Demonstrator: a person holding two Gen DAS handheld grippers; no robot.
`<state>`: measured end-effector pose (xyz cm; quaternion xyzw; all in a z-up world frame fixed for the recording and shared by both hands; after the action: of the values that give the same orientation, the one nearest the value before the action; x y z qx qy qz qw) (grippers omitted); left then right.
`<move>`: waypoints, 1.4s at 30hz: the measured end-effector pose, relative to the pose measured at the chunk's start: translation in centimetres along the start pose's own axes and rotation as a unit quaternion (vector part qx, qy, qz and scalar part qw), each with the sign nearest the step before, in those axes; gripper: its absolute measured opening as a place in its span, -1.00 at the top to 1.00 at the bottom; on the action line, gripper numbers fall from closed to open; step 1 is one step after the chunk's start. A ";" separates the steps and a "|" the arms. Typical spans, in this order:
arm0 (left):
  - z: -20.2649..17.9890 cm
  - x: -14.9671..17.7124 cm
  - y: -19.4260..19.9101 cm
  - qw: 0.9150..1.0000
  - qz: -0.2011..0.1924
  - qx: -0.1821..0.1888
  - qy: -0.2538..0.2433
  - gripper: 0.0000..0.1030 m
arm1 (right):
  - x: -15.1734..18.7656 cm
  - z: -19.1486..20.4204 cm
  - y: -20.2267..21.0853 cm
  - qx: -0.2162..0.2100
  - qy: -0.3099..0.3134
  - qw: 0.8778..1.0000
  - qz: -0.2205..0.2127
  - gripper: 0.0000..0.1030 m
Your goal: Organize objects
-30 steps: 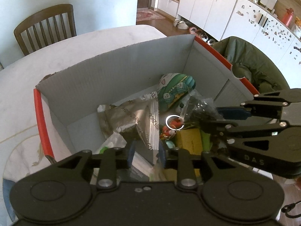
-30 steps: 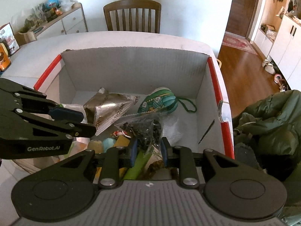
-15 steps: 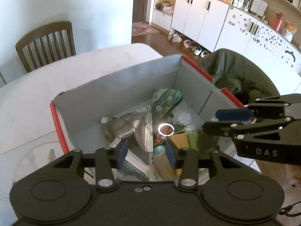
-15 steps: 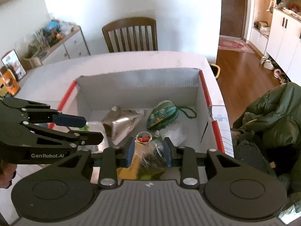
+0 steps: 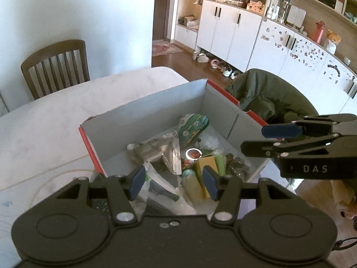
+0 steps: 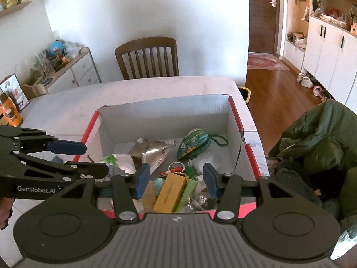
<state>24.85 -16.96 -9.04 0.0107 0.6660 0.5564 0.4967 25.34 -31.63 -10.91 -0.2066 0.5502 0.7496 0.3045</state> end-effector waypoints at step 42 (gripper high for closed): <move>2.9 4.9 11.5 0.994 -0.100 0.006 -0.032 -0.98 | 4.9 8.8 11.4 -0.012 -0.058 0.988 -0.146 -0.88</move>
<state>18.09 -7.69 -3.22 -0.0347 0.6507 0.4994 0.5710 14.16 -24.57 -3.38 -0.2444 0.4867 0.7143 0.4396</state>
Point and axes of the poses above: each gripper's, at about its wrist camera, not at the fingertips, and y roughly against the way its jaws point, z to its left, x to its underside, the point moved 6 cm from there along -y, roughly the way its jaws point, and after that the axes turned 15 degrees about -y, right-handed, at the moved point
